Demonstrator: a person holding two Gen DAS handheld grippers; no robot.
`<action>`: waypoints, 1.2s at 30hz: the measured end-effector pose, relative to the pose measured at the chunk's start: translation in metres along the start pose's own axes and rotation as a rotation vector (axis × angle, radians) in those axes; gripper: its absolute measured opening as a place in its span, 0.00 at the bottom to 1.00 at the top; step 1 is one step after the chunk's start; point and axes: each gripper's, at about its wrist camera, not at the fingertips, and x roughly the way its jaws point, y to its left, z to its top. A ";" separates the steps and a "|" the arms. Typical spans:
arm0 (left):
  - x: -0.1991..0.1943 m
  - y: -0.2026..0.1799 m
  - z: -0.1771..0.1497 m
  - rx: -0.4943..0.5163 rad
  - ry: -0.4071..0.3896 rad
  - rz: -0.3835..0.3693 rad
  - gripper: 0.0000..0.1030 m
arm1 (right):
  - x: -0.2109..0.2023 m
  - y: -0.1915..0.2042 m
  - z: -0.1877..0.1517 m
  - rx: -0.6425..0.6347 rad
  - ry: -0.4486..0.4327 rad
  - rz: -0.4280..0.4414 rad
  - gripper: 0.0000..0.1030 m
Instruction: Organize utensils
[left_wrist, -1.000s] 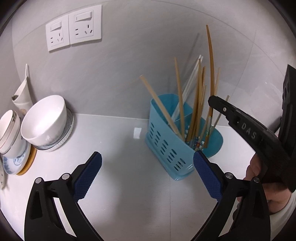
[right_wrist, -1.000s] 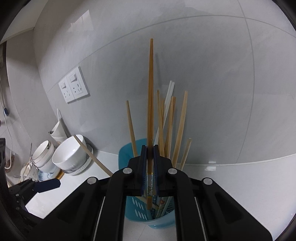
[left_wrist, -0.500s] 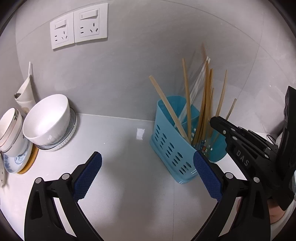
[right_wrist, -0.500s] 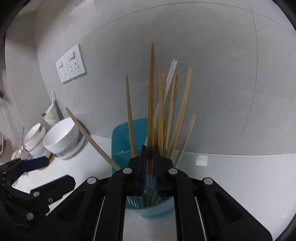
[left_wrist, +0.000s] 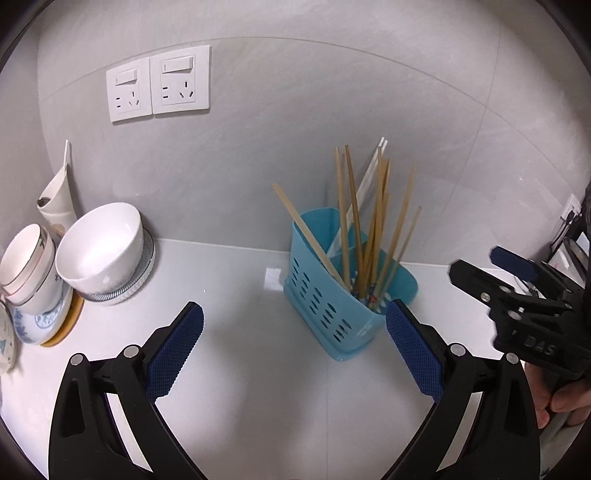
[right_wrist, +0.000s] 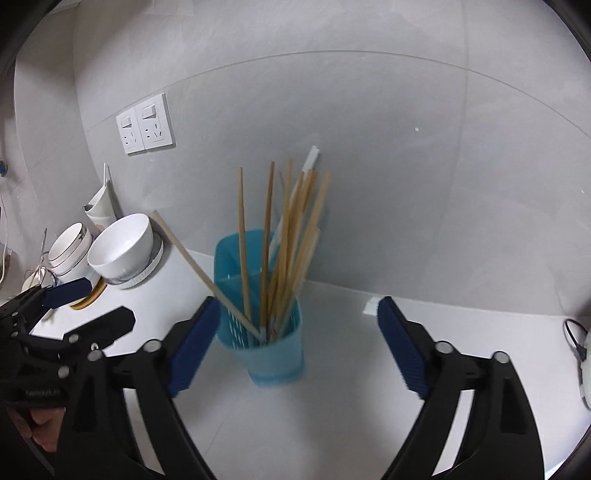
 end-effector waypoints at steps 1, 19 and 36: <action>-0.002 -0.001 -0.002 -0.001 0.002 0.001 0.94 | -0.004 -0.003 -0.003 0.008 0.007 0.000 0.89; -0.013 -0.020 -0.021 0.001 0.049 0.009 0.94 | -0.021 -0.021 -0.032 0.032 0.086 -0.035 0.93; -0.005 -0.016 -0.019 -0.003 0.077 0.011 0.94 | -0.020 -0.022 -0.034 0.036 0.092 -0.054 0.93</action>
